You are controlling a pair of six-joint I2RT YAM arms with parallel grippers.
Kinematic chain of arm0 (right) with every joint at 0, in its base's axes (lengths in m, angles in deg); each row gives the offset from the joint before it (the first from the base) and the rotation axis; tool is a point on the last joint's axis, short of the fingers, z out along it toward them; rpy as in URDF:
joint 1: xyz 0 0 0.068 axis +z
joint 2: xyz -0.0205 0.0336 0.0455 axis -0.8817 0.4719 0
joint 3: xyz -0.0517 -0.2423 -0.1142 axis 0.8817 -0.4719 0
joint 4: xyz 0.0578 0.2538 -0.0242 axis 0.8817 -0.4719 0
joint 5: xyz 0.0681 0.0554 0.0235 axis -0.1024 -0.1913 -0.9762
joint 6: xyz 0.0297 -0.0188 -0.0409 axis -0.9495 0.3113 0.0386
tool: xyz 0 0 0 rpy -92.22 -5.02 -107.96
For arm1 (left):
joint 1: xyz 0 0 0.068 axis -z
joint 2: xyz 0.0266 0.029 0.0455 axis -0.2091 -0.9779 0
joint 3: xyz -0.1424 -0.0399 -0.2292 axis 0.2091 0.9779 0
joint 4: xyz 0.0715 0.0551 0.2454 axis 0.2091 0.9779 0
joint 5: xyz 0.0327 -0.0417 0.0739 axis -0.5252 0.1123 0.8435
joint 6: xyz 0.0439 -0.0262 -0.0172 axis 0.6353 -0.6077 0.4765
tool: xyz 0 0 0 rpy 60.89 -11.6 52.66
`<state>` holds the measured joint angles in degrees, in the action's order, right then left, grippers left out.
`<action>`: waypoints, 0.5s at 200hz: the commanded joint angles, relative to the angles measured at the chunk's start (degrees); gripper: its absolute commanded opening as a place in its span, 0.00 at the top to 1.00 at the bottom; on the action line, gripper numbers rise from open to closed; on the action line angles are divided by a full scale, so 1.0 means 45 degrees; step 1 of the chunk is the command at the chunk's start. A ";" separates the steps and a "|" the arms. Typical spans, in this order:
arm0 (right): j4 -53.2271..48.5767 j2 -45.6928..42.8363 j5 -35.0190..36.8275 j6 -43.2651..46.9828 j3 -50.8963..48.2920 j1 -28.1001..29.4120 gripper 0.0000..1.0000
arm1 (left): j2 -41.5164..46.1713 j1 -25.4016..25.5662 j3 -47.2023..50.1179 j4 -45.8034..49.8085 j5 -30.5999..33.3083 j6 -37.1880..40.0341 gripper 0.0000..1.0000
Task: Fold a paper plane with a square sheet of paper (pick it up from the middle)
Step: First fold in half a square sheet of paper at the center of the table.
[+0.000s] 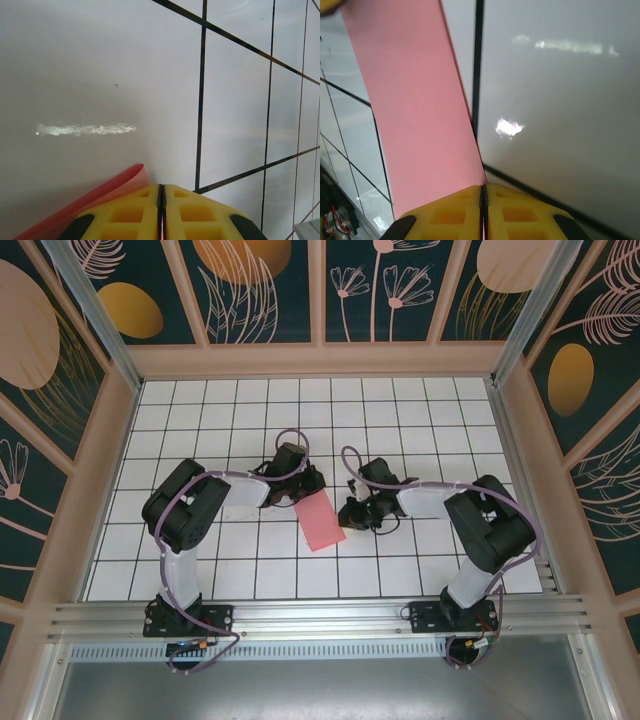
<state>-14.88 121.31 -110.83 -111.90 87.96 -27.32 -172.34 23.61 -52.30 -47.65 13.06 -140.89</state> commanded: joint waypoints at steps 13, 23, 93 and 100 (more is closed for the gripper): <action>-0.0043 -0.0609 0.0053 -0.0443 0.0752 0.0158 0.87 | -0.0759 0.0043 0.0499 0.0988 0.0530 0.0210 0.89; 0.0350 -0.0610 0.0147 -0.0550 0.1193 0.0216 0.87 | -0.0774 0.0049 0.0533 0.0976 0.0517 0.0230 0.89; 0.0493 0.1748 0.0051 -0.0432 0.2784 0.0294 0.86 | -0.0701 0.0049 0.0739 0.0783 0.0487 0.0098 0.90; 0.0468 0.1847 -0.0027 -0.0389 0.2737 0.0316 0.86 | -0.0684 0.0057 0.0734 0.0777 0.0488 0.0104 0.90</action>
<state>-11.51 126.51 -109.82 -113.50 100.25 -26.47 -172.34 23.61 -51.28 -49.70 12.95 -140.91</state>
